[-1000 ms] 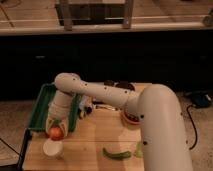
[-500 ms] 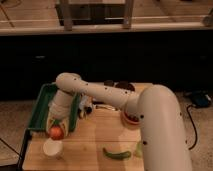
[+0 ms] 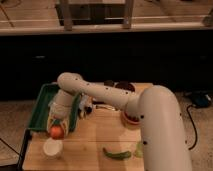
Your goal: Place apple in paper cup
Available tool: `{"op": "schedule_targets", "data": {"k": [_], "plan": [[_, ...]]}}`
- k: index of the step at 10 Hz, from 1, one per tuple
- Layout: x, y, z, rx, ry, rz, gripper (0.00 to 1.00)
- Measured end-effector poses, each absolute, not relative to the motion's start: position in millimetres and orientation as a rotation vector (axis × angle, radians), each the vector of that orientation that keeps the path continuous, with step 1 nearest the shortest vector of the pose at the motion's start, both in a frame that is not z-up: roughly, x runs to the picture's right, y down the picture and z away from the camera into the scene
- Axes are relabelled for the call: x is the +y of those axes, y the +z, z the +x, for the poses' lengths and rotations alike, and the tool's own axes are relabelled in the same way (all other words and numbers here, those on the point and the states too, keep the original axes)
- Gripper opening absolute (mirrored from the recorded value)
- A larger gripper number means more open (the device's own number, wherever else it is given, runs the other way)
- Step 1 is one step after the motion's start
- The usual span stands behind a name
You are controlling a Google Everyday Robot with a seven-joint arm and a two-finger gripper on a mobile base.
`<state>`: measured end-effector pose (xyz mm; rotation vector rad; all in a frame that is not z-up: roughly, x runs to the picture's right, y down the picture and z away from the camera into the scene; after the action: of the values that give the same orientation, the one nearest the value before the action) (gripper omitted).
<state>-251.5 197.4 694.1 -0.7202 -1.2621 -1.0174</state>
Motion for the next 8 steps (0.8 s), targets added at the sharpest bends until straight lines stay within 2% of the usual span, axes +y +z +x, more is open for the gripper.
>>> {"op": "schedule_targets", "data": {"k": [1, 7, 8], "plan": [[197.6, 692.3, -252.3, -1.26, -1.018, -0.721, 0.17], [200.0, 677.6, -262.9, -1.259, -1.026, -0.72, 0.77], [200.3, 676.6, -263.1, -1.26, -1.025, -0.719, 0.8]]}}
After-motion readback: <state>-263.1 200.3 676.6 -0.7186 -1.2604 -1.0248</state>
